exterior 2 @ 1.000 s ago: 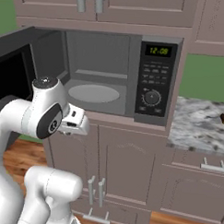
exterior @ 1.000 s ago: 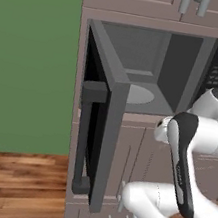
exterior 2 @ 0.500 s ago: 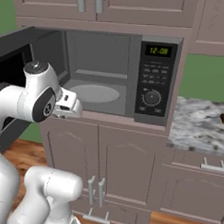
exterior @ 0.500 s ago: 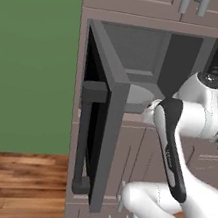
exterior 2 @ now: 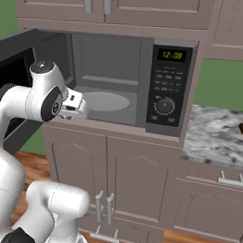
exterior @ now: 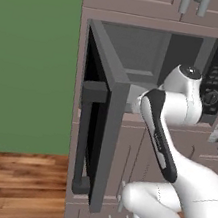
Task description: Pick the mug from the counter and place it inside the microwave. Then close the microwave.
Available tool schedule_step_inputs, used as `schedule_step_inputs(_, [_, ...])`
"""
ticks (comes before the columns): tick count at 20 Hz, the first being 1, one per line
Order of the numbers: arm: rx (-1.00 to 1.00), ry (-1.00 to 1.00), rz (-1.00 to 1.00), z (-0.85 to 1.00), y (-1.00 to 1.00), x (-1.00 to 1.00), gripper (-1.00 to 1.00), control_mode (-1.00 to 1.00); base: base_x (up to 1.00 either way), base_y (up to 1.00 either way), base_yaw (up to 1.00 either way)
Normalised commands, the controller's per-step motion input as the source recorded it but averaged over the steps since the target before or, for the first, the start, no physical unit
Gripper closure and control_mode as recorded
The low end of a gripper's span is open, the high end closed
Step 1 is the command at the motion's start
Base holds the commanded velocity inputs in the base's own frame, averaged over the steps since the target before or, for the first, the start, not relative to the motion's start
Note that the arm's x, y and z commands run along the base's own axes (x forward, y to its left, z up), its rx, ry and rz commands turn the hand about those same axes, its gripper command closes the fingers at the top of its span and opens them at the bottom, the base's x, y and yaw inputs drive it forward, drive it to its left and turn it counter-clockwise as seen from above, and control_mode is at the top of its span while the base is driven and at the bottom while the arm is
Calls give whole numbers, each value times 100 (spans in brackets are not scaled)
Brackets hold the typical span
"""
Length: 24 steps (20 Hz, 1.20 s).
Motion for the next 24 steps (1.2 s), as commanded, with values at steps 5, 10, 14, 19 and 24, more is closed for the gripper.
schedule_step_inputs(5, [0,0,0,0,0,38,100,-100,0,0,0])
schedule_step_inputs(10, [0,0,0,0,0,33,100,-100,0,0,0])
schedule_step_inputs(14, [0,0,0,0,0,42,100,-100,0,0,0])
schedule_step_inputs(19, [0,1,0,0,0,66,100,-100,0,0,0])
schedule_step_inputs(24, [0,1,0,-11,0,64,100,-100,0,0,0])
